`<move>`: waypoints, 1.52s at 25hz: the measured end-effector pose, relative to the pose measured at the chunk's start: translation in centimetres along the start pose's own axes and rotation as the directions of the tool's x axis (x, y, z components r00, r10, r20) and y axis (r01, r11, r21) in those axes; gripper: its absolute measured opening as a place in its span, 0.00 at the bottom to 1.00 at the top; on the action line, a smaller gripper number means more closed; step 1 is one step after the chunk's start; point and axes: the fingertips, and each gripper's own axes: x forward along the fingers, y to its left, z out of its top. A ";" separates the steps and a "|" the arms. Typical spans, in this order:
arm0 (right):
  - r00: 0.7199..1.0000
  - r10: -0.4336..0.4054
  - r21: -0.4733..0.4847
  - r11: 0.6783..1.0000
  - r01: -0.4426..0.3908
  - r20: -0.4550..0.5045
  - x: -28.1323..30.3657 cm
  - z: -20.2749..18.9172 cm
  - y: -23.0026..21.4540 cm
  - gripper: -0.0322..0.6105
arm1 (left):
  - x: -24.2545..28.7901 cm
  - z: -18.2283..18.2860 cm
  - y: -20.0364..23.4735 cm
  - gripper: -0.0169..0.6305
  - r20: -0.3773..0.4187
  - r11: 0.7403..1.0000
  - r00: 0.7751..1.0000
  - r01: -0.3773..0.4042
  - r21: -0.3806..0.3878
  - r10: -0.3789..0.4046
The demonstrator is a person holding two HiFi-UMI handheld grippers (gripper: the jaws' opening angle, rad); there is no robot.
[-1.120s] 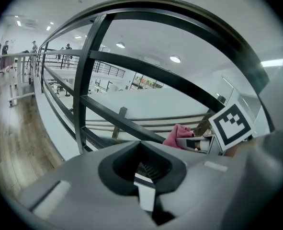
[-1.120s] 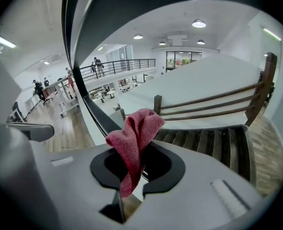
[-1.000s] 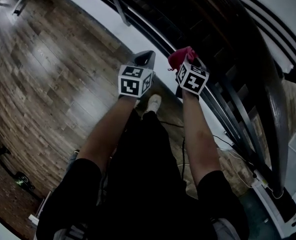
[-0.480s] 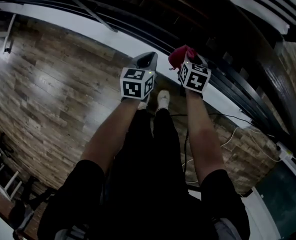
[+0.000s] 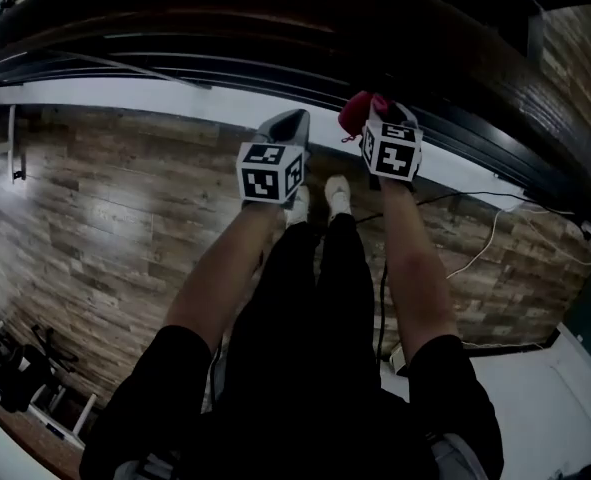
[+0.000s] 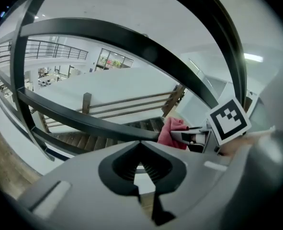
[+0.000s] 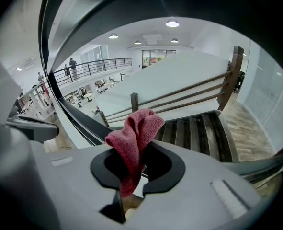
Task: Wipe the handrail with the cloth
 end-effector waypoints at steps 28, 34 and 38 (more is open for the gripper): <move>1.000 -0.008 0.126 0.992 0.006 0.015 -3.6 -3.4 -10.0 0.13 | 4.8 -2.7 -9.8 0.02 -0.082 0.988 0.991 0.116 0.103 -0.108; 1.000 0.011 0.103 0.995 -0.013 0.023 -4.2 -4.2 -12.4 0.13 | 5.6 -3.4 -12.5 0.02 -0.081 0.990 0.993 0.094 0.102 -0.086; 0.999 0.019 0.085 0.996 -0.022 0.038 -4.9 -4.6 -14.1 0.13 | 6.2 -3.7 -14.9 0.02 -0.082 0.989 0.993 0.092 0.115 -0.083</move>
